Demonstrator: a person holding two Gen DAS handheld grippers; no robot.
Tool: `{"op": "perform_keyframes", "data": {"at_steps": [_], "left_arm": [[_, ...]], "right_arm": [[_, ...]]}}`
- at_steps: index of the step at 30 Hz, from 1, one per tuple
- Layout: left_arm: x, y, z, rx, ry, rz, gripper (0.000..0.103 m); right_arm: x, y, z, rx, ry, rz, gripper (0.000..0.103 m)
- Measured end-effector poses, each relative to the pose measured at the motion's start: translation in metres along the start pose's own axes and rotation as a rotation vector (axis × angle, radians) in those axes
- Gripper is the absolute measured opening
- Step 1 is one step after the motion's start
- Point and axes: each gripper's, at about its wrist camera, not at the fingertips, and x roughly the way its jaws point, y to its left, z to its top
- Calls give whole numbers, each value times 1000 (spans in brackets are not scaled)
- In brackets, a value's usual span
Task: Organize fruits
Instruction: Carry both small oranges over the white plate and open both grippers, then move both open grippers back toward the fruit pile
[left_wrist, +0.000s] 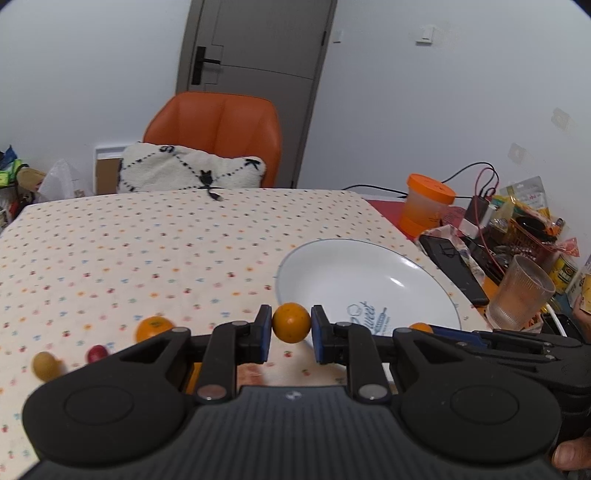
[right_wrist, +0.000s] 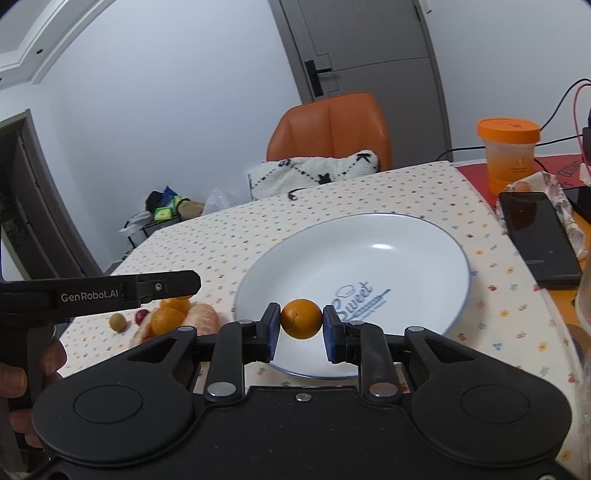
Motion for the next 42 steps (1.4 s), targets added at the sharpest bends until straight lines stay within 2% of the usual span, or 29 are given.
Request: {"op": "perform_keyframes", "data": {"at_steps": [14,15,22,26,29,31,32,34,37,42], "left_arm": [[32,-20,0,5,41,-28,21],[33,-21,0,4,42,-30,21],[31,-27,1,9,29,-35,24],[24,-24,0,10,25,-18,24],[16,-18,0,0,23,-2,36],[10,-15,0,-3,12,18,52],[7,-12,0,-4,6,26,55],[1,-8,0,-10,-2,39,69],[-7,-2,-1,-15,-17,58,79],[-19,8,-2,-18,-32,85,83]], "right_arm": [[3,-14,0,4,10,-49,25],[2,-14,1,2,8,-53,28],[-6,-17,1,4,-3,-68,33],[-8,-14,0,-1,-5,-70,41],[-9,-10,0,-3,-6,-72,48],[-10,-8,0,-6,-9,-73,53],[-11,-7,0,-8,-10,-74,57],[-12,-4,0,-14,-12,-78,61],[-14,1,0,-20,-15,-81,67],[-17,8,0,-33,-26,-92,81]]}}
